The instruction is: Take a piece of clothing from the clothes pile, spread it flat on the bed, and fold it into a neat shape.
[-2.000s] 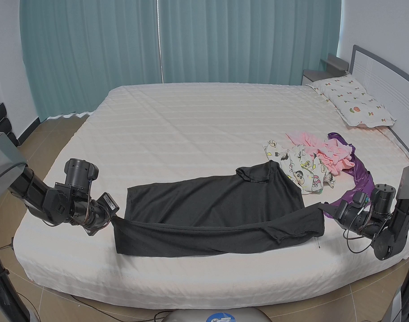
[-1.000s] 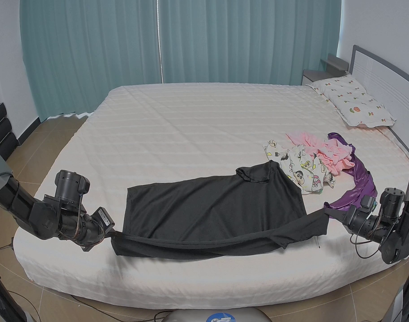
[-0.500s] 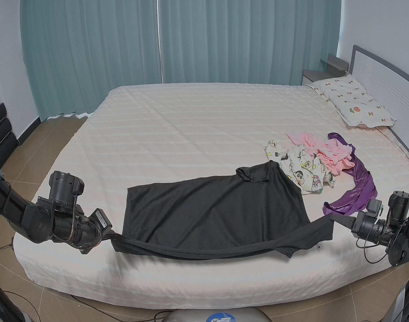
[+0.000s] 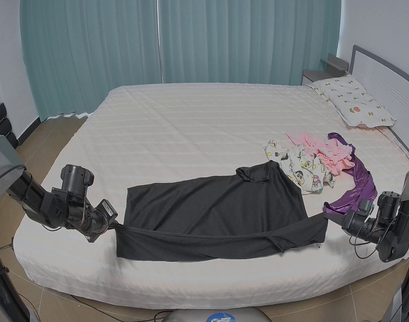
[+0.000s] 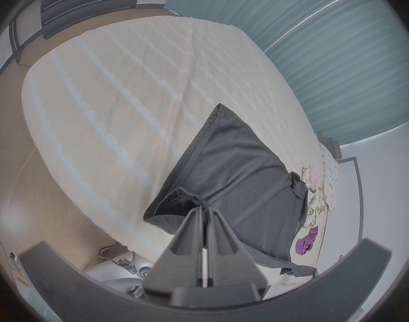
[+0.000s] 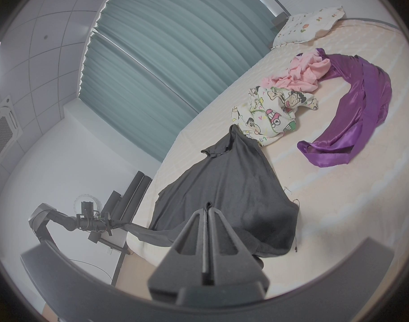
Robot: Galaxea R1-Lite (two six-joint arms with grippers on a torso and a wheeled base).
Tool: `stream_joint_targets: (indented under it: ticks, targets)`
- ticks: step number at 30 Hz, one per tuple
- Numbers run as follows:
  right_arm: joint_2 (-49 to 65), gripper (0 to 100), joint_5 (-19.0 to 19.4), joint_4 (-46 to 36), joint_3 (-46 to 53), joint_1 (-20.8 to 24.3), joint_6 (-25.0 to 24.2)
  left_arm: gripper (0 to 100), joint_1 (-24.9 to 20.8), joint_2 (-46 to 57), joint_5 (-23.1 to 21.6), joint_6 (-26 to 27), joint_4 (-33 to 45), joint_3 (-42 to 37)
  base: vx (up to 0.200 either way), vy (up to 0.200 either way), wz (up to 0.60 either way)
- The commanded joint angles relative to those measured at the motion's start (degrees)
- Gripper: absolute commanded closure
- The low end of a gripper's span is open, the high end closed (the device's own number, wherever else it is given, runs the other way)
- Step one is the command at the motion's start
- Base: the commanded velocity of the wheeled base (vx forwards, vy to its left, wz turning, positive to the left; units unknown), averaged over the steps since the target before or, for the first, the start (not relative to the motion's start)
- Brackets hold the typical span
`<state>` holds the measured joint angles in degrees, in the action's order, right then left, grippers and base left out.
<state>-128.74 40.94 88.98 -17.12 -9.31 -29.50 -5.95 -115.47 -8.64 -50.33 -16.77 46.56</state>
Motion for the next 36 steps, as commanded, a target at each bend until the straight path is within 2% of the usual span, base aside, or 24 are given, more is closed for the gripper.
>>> stream_joint_targets:
  ticks: [1,5,17,18,24,34,36]
  targets:
    - [-5.55,100,-1.65,0.67,-3.63,1.4,-0.03,100,0.06,-7.23,1.96,-0.03,0.16,4.16,0.0,0.0,0.0]
    - [-7.93,100,-5.52,-0.03,-6.88,3.34,-0.03,100,0.06,-10.92,4.51,-0.03,-0.1,6.79,0.0,0.0,0.0]
    - [-10.39,100,-13.43,-3.37,-12.06,5.18,-0.03,100,0.06,-15.31,5.48,0.06,-0.19,11.1,0.0,0.0,0.0]
    - [-11.44,100,-14.74,-3.37,-12.86,6.24,-0.03,100,-0.12,-16.02,7.24,0.06,-0.36,11.54,0.0,0.0,0.0]
    - [-12.41,100,-15.18,-4.34,-14.44,7.82,0.06,100,-0.99,-18.65,12.69,0.15,-0.45,13.12,0.0,0.0,0.0]
    - [-12.85,100,-15.45,-6.1,-16.19,7.73,-0.03,100,-1.52,-19.18,13.21,0.33,-0.36,13.56,0.0,0.0,0.0]
    - [-13.02,100,-16.5,-6.1,-16.37,7.64,-0.03,100,-1.52,-19.18,13.21,0.15,-0.45,13.56,0.0,0.0,0.0]
